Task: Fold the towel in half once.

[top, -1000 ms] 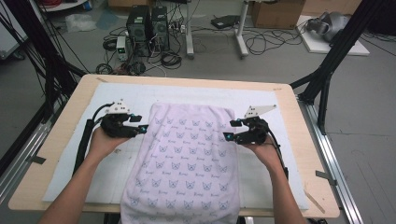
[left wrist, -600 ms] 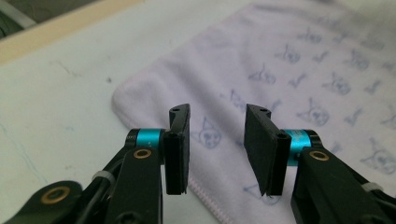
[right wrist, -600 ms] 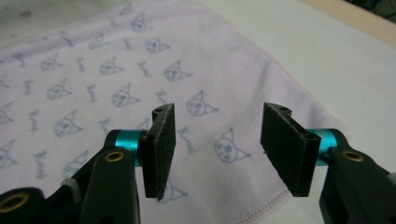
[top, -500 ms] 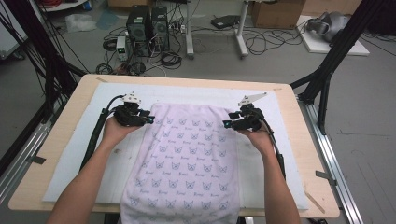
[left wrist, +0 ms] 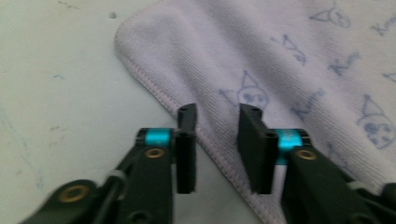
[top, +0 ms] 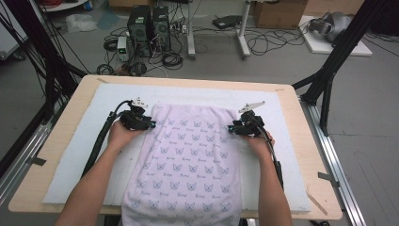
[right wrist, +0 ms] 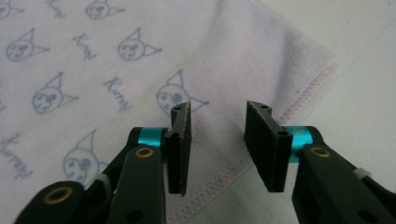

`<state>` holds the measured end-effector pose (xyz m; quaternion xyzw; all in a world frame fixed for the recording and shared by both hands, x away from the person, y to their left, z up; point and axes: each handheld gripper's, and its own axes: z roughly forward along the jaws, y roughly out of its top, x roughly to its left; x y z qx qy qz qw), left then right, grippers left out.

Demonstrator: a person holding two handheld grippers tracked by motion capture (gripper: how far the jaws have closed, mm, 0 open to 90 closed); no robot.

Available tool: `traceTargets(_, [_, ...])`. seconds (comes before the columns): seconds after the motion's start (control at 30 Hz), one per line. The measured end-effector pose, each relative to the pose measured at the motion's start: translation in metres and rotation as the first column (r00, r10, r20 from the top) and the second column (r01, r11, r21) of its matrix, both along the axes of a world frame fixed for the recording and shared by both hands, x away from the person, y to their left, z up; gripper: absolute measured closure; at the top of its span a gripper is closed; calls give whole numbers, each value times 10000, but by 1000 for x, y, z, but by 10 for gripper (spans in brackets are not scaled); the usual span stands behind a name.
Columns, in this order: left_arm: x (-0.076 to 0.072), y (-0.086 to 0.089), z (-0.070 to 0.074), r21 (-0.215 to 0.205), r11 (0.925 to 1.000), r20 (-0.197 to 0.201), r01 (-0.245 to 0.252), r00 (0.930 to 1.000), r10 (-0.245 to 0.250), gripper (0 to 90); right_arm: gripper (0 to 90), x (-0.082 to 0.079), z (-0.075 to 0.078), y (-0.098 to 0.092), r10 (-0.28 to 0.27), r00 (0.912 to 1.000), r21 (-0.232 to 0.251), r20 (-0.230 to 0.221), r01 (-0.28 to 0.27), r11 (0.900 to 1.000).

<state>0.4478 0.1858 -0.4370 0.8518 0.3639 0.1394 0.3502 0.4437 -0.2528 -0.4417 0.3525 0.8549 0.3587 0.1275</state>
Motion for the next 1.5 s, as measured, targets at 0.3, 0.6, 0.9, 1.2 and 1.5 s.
traceTargets(0.3, [-3, -4, 5, 644, 9979, 47, 78, 10000, -81, 863, 872, -2, 5, 4, 349, 9988, 17, -338, -349, 9994])
traceTargets(0.6, [-13, 36, 43, -458, 9988, 669, -192, 9975, 223, 864, 875, -4, 52, -1, 724, 9972, 810, 202, -739, 9940])
traceTargets(0.9, [-63, 58, 72, -1289, 9895, 1777, 654, 9832, -418, 862, 875, -45, 85, -2, 1696, 9841, 1629, 519, -1759, 9708])
traceTargets(1.2, [-151, 62, 33, -998, 9738, 1481, 2043, 9708, -1885, 855, 874, -127, 55, -11, 2590, 9653, 1719, 329, -2607, 9500])
traceTargets(1.5, [-157, 62, 30, -717, 9814, 1025, 1780, 9800, -1703, 534, 609, -146, 46, -20, 2329, 9713, 2256, 487, -2378, 9448])
